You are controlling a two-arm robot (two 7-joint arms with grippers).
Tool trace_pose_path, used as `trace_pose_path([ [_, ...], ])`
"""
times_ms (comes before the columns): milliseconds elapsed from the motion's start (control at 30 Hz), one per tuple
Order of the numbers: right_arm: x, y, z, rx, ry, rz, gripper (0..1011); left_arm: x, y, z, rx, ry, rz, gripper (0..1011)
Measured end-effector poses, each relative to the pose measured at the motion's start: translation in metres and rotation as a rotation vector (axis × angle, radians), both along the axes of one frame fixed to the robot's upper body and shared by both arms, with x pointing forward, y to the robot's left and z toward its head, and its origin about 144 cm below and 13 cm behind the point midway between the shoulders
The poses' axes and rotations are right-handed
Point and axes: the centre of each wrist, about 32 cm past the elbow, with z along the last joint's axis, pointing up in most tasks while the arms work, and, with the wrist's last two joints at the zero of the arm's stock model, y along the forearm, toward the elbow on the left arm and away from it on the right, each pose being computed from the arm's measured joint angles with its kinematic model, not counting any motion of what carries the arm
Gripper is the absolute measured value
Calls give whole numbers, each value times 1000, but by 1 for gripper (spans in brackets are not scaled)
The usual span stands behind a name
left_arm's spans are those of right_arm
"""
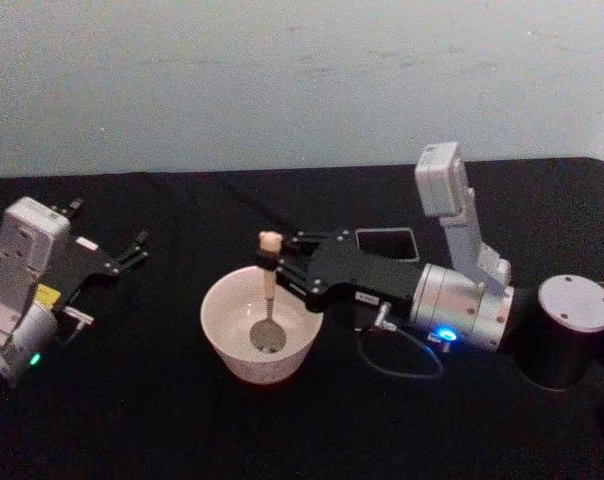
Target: Pick up the stirring spoon with one hand, stir inside the cup, then place it back in its original position.
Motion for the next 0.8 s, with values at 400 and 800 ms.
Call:
trace_pose_path([
  [400, 3, 16, -7, -9, 31, 39, 197, 0, 0, 0, 0, 0, 0, 1001],
  [800, 24, 28, -13, -1, 40, -20, 197, 0, 0, 0, 0, 0, 0, 1001],
])
